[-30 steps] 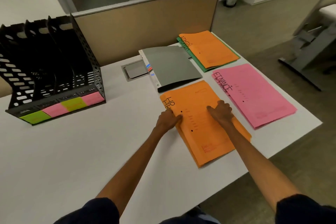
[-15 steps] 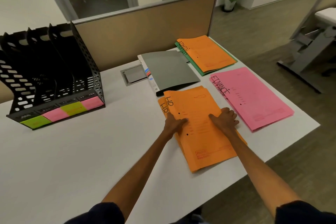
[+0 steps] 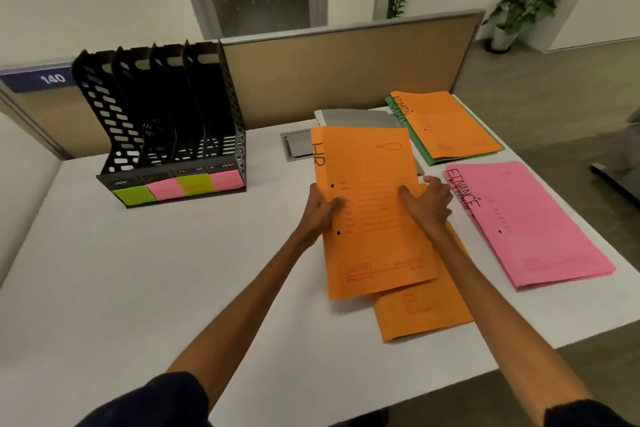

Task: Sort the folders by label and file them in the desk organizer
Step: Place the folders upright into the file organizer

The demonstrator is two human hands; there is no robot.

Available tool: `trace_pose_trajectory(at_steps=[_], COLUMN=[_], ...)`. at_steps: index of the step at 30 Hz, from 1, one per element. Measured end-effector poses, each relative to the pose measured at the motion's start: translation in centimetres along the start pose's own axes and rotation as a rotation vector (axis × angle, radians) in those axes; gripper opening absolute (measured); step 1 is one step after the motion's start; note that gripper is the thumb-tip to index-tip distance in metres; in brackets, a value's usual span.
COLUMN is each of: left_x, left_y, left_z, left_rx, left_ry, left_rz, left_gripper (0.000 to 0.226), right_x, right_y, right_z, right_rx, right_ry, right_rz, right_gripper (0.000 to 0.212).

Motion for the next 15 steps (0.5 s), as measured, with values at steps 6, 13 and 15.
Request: trace_pose_trajectory(at_steps=[6,13,15], left_x=[2.0,7.1,8.8], left_y=[-6.3,-11.7,-13.3], left_z=[5.4,9.7,10.4], left_rx=[-0.086,-0.225,-0.24], left_ry=[0.196,0.353,0.379], left_rz=[0.22,0.512,0.575], left_gripper=[0.034,0.025,0.027], right_x=[3.2,12.9,15.7], right_y=[1.8,2.7,3.1], right_z=[-17.8,-35.6,-38.6], right_rx=[-0.093,-0.047,-0.006], right_ry=[-0.534,-1.092,-1.181], right_rz=[-0.131,-0.195,-0.202], right_gripper=[0.066,0.075,0.07])
Point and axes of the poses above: each hand's wrist, its own x-axis away from the middle knuckle, its own y-axis out of the palm, z = x × y, the point moved 9 cm from there along -x, towards the middle knuckle, and after that the axes turned 4 degrees about x, right-handed, at the moved point
